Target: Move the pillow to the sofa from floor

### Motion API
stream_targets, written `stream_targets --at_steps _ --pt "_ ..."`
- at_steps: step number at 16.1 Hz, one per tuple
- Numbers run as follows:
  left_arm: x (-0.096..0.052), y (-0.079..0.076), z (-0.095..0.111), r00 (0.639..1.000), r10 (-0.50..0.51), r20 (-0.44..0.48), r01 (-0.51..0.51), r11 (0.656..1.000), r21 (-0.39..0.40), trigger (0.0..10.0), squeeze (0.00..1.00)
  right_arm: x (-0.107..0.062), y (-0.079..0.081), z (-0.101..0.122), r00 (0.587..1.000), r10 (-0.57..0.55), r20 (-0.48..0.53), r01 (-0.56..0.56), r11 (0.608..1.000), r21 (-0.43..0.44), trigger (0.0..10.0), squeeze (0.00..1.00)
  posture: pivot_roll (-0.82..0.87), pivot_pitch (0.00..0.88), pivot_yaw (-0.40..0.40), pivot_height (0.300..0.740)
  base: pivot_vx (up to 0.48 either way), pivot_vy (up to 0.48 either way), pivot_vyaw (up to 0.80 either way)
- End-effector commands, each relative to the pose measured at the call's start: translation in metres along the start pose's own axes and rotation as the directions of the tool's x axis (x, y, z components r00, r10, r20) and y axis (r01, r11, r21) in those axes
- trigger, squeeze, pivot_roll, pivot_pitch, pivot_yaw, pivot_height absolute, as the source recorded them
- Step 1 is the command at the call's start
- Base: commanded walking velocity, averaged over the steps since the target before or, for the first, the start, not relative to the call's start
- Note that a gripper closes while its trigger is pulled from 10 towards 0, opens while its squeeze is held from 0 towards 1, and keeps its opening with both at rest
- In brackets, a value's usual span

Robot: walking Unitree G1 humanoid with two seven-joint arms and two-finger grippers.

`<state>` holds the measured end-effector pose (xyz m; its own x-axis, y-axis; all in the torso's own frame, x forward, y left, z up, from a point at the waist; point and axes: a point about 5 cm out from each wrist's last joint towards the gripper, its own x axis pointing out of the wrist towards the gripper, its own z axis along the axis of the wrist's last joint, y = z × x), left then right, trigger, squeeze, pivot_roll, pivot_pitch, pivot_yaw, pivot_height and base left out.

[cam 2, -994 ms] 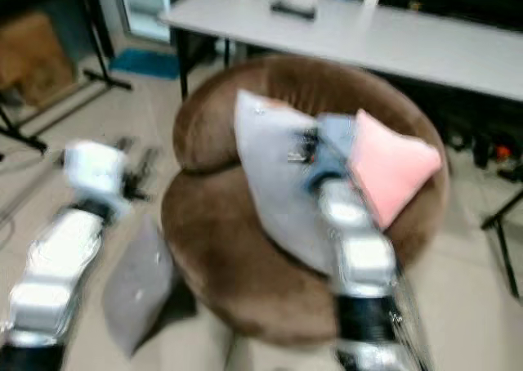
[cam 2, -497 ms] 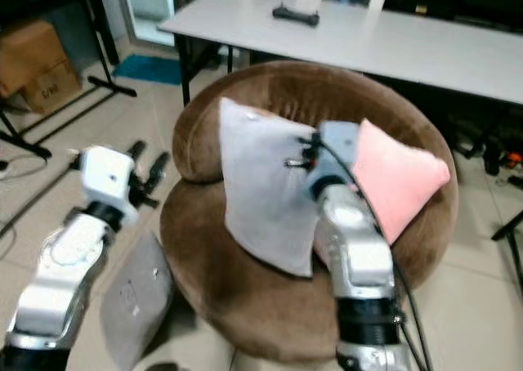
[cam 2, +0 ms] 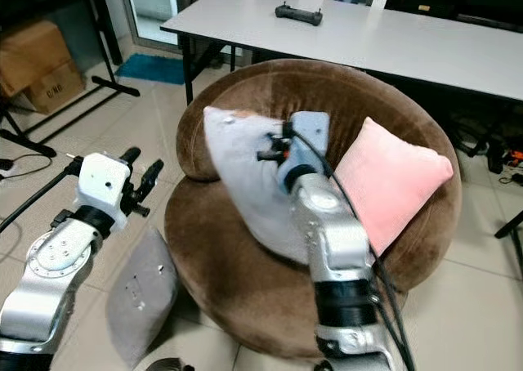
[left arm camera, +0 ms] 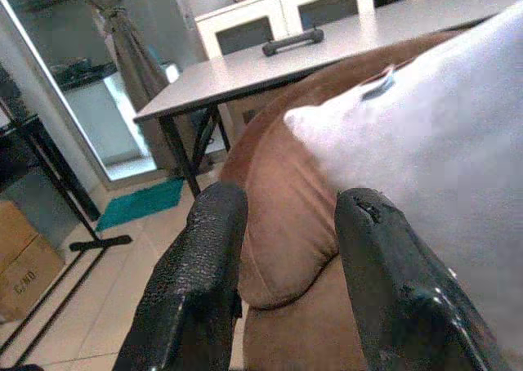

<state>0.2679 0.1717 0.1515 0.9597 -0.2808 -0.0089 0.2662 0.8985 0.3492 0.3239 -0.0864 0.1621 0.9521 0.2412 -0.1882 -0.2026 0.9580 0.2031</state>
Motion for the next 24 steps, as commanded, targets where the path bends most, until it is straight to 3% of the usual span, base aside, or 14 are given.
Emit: stream_targets --at_steps 1,3,5,8,10,11,13,15,19,21,22,23,24 --pt "-0.002 0.001 0.004 1.0 -0.027 0.01 0.027 1.0 0.009 10.0 0.0 0.004 0.007 0.012 1.0 0.005 0.018 -0.005 1.0 0.02 10.0 0.0 0.09 0.0 0.0 0.74 0.0 0.0 0.0" --pt "-0.007 0.002 0.002 0.99 -0.136 -0.022 0.137 0.99 0.026 10.0 0.0 0.017 0.015 0.015 1.0 -0.012 -0.013 0.014 0.987 0.161 10.0 0.0 0.11 0.0 0.015 0.74 0.0 0.0 0.0" --pt "-0.015 0.004 -0.002 0.971 -0.23 -0.063 0.233 0.971 0.048 10.0 0.0 0.027 0.009 0.015 0.996 -0.071 -0.06 0.086 0.946 0.313 10.0 0.0 0.11 0.0 0.019 0.74 0.0 0.0 0.0" --pt "-0.018 0.011 -0.006 0.951 -0.29 -0.108 0.3 0.95 0.085 10.0 0.0 0.047 -0.021 0.014 0.981 -0.188 -0.042 0.191 0.917 0.351 10.0 0.0 0.12 0.0 0.018 0.74 0.0 0.0 0.0" --pt "-0.018 0.01 -0.004 0.945 -0.307 -0.111 0.317 0.945 0.084 10.0 0.0 0.054 -0.044 0.011 0.964 -0.261 -0.053 0.262 0.897 0.356 10.0 0.0 0.13 0.0 0.012 0.74 0.0 0.0 0.0" --pt "-0.019 0.009 -0.003 0.939 -0.325 -0.112 0.334 0.939 0.079 10.0 0.0 0.055 -0.065 0.008 0.941 -0.331 -0.074 0.336 0.881 0.333 10.0 0.0 0.14 0.0 0.009 0.74 0.0 0.0 0.0" --pt "-0.022 0.009 -0.003 0.931 -0.346 -0.116 0.355 0.933 0.065 10.0 0.0 0.054 -0.08 0.006 0.921 -0.382 -0.082 0.387 0.866 0.315 10.0 0.0 0.14 0.0 0.004 0.74 0.0 0.0 0.0" --pt "-0.029 0.009 -0.01 0.905 -0.39 -0.172 0.404 0.913 0.056 10.0 0.0 0.045 -0.115 0.002 0.862 -0.497 -0.101 0.503 0.812 0.296 10.0 0.0 0.14 0.0 -0.007 0.74 0.0 0.0 0.0" --pt "-0.027 0.011 -0.01 0.903 -0.393 -0.171 0.407 0.911 0.059 10.0 0.0 0.026 -0.156 -0.007 0.815 -0.574 -0.078 0.57 0.771 0.284 10.0 0.0 0.14 0.0 -0.007 0.74 0.0 0.0 0.0" --pt "-0.028 0.009 -0.009 0.889 -0.424 -0.171 0.436 0.899 0.038 10.0 0.0 0.019 -0.167 -0.013 0.789 -0.606 -0.1 0.61 0.754 0.246 10.0 0.0 0.14 0.0 -0.008 0.74 0.0 0.0 0.0" --pt "-0.029 0.007 -0.008 0.879 -0.446 -0.168 0.455 0.891 0.014 10.0 0.0 0.018 -0.169 -0.013 0.785 -0.611 -0.101 0.615 0.751 0.238 10.0 0.29 0.15 0.0 -0.01 0.74 0.0 0.0 0.0" --pt "-0.031 0.006 -0.007 0.868 -0.469 -0.162 0.473 0.881 -0.012 10.0 0.0 0.018 -0.17 -0.013 0.779 -0.618 -0.104 0.623 0.745 0.24 10.0 0.29 0.15 0.0 -0.01 0.74 0.0 0.0 0.0" --pt "-0.037 0.001 -0.005 0.831 -0.537 -0.143 0.53 0.844 -0.086 10.0 0.0 0.017 -0.17 -0.014 0.771 -0.628 -0.108 0.632 0.732 0.256 10.0 1.0 0.15 0.0 -0.013 0.74 0.0 0.0 0.0"
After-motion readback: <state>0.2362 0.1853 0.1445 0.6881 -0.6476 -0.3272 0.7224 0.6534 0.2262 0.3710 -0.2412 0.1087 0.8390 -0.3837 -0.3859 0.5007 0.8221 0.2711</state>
